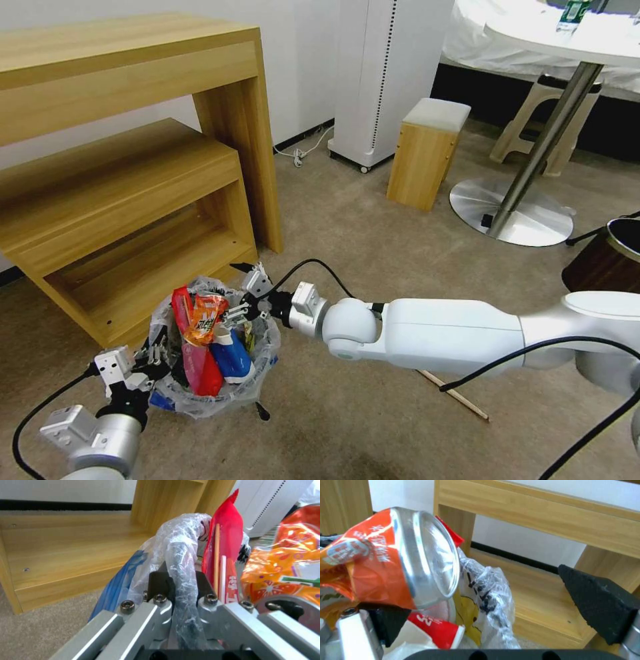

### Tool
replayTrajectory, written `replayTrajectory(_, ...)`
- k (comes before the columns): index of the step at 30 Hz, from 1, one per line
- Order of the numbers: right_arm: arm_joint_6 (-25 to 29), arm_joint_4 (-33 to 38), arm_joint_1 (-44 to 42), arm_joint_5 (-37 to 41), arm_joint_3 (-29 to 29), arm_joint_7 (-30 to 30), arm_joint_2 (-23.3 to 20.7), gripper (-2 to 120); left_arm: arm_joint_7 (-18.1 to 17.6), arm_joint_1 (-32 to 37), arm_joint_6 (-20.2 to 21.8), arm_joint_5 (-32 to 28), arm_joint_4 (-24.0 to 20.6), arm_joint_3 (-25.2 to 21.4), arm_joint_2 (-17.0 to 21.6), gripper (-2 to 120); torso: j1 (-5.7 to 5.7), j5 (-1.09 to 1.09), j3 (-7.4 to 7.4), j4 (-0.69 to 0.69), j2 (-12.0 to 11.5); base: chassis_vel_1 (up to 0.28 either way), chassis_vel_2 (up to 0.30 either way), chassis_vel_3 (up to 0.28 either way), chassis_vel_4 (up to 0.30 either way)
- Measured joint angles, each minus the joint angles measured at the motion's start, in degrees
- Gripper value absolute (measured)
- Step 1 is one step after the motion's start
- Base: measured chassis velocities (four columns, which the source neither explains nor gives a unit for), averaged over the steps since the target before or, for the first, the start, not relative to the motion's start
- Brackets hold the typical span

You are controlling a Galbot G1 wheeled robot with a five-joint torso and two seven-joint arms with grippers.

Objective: Pick up the trash bin and place the garbage on the floor into it.

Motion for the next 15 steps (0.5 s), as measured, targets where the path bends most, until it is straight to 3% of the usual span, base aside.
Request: replayTrajectory(15,0.41,1.38,0.11,-1.26,0.47,0.42,-3.9,100,-0.02,1.28,0.1,-0.3,-1.65,0.6,-0.07,3,0.0,0.01,0.0,0.01,0.0,0.0,0.0,0.0,0.0)
